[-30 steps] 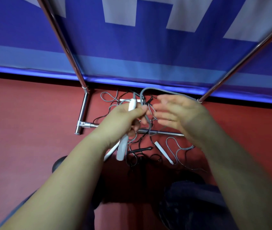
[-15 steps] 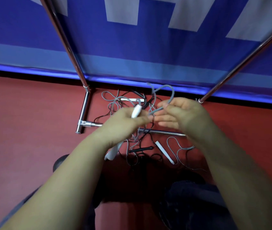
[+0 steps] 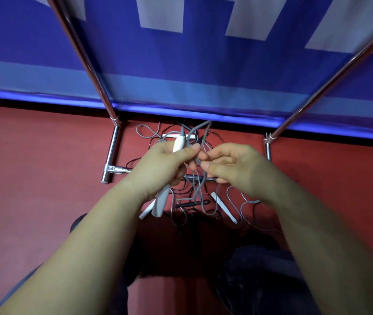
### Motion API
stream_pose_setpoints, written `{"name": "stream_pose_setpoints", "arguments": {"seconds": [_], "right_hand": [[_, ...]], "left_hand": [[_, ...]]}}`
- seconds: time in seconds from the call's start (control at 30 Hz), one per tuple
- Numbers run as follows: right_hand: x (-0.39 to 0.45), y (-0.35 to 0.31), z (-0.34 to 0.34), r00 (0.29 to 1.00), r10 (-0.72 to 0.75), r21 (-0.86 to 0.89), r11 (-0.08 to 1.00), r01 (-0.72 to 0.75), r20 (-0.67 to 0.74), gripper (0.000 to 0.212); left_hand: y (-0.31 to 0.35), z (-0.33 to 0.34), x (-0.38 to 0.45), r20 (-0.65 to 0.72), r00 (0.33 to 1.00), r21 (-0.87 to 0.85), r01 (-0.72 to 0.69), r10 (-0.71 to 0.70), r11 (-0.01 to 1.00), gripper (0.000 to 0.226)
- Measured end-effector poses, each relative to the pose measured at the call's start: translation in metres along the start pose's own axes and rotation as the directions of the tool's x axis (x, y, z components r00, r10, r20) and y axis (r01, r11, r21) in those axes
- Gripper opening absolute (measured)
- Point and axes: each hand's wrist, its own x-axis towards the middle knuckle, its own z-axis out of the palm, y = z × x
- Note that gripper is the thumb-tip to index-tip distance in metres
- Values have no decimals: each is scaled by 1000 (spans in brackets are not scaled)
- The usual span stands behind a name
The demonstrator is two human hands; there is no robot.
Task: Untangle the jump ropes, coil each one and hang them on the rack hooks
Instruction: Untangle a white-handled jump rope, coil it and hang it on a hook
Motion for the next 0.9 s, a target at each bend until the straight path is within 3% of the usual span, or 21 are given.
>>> {"name": "stream_pose_setpoints", "arguments": {"seconds": [0.23, 0.6, 0.9], "right_hand": [[0, 4, -1, 1000, -9, -90, 996, 11, 26, 15], [-1, -9, -4, 998, -56, 303, 951, 64, -36, 11], [-1, -9, -4, 995, -60, 339, 937, 85, -83, 11]], "left_hand": [[2, 0, 0, -3, 1000, -144, -8, 7, 990, 20], [1, -1, -1, 17, 1000, -32, -13, 14, 999, 14], [0, 0, -1, 45, 999, 9, 4, -5, 1000, 28]]}}
